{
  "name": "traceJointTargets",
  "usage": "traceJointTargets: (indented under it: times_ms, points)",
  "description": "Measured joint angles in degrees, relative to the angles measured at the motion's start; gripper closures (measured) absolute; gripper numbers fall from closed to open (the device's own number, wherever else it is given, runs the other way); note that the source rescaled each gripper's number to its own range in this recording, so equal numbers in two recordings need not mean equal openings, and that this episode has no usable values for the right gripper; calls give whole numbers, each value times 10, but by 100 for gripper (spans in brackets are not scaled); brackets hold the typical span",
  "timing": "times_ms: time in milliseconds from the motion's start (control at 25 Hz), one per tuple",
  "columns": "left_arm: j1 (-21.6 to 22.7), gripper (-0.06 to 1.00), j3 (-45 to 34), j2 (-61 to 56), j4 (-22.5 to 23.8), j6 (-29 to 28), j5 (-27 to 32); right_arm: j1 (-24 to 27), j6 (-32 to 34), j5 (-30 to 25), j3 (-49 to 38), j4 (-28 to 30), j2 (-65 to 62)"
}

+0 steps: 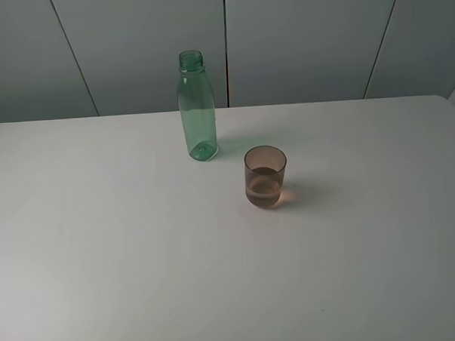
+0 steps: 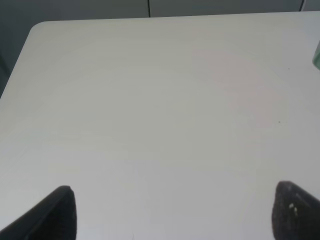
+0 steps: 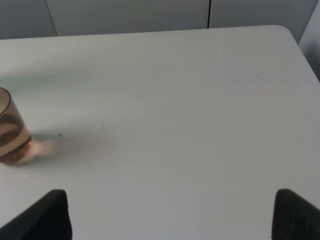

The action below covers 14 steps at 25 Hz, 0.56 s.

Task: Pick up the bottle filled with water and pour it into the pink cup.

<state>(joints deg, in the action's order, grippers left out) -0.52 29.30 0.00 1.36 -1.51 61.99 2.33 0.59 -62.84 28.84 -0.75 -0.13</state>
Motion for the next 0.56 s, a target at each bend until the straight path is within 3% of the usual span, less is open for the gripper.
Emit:
traceJointTargets:
  times_ms: [560]
  points:
    - [0,-6,0,0,0,1,0,0,0,0,0,0,0]
